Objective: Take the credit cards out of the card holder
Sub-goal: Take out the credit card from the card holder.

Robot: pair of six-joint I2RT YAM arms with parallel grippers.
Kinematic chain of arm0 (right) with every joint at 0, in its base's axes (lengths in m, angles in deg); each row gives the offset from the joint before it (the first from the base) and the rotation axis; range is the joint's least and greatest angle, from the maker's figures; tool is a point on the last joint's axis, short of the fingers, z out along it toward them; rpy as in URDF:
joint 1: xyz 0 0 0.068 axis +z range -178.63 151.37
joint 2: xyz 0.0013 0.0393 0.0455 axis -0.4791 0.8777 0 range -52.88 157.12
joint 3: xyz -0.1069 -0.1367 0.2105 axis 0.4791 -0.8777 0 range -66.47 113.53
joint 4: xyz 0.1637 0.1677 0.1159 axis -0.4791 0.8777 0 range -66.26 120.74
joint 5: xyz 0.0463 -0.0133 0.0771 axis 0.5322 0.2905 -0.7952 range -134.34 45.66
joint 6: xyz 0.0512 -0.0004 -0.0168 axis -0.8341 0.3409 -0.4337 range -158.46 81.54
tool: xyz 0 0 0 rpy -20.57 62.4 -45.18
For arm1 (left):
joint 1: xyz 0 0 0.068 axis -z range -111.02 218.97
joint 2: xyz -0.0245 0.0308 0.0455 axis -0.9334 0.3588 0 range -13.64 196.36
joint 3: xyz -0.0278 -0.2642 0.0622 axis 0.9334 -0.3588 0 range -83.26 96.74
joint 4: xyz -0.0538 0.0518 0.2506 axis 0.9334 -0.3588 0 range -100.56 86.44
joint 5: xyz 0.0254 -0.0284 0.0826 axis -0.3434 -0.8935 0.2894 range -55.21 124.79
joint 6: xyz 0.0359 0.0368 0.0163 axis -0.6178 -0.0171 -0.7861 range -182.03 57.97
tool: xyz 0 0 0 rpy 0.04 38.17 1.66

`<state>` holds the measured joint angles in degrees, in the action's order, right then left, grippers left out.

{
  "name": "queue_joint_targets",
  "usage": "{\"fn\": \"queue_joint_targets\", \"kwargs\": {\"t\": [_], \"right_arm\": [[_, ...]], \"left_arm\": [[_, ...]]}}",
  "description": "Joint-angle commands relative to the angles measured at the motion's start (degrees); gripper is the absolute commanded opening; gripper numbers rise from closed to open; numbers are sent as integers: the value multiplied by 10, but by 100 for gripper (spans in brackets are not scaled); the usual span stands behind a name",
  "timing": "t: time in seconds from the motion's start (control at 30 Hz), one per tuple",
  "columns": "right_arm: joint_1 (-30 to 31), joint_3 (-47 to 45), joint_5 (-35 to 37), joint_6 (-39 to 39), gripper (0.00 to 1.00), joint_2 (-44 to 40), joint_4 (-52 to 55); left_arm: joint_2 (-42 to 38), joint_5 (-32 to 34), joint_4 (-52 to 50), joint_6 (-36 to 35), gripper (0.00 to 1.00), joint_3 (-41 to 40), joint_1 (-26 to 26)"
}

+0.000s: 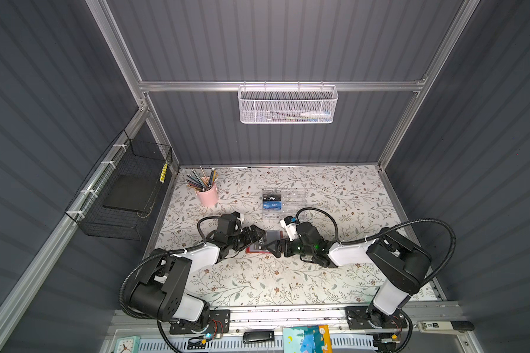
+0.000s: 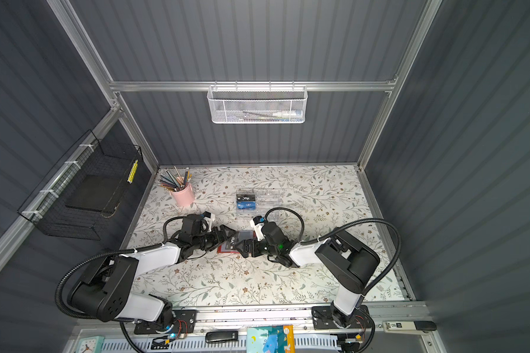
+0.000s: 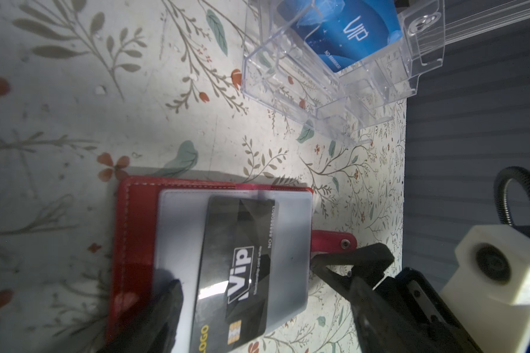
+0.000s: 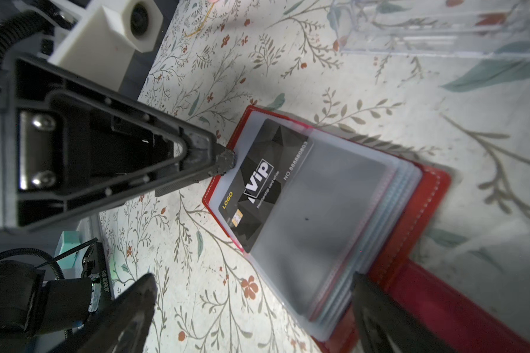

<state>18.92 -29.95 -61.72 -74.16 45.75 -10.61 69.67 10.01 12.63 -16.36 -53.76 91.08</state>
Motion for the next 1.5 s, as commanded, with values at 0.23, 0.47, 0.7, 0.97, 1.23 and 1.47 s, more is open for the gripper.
{"fn": "queue_joint_targets", "kwargs": {"t": [0.23, 0.47, 0.7, 0.97, 1.23, 1.47], "right_arm": [[4, -11, -8, -18, 99, 41, -54], [4, -10, -7, -21, 99, 53, -56], [4, -11, 5, -14, 99, 51, -46], [4, 0, 20, -6, 99, 49, -18], [5, 13, 64, 14, 99, 41, 33], [10, 33, 123, 38, 99, 30, 105]], "left_arm": [[30, -33, 30, 11, 84, -5, -7], [27, -34, 27, 8, 84, -11, -12], [19, -32, 23, 8, 83, -21, -15], [9, -36, 21, 2, 80, -31, -27], [10, -46, 32, 1, 80, -45, -34], [30, -54, 56, 4, 80, -59, -39]]}}
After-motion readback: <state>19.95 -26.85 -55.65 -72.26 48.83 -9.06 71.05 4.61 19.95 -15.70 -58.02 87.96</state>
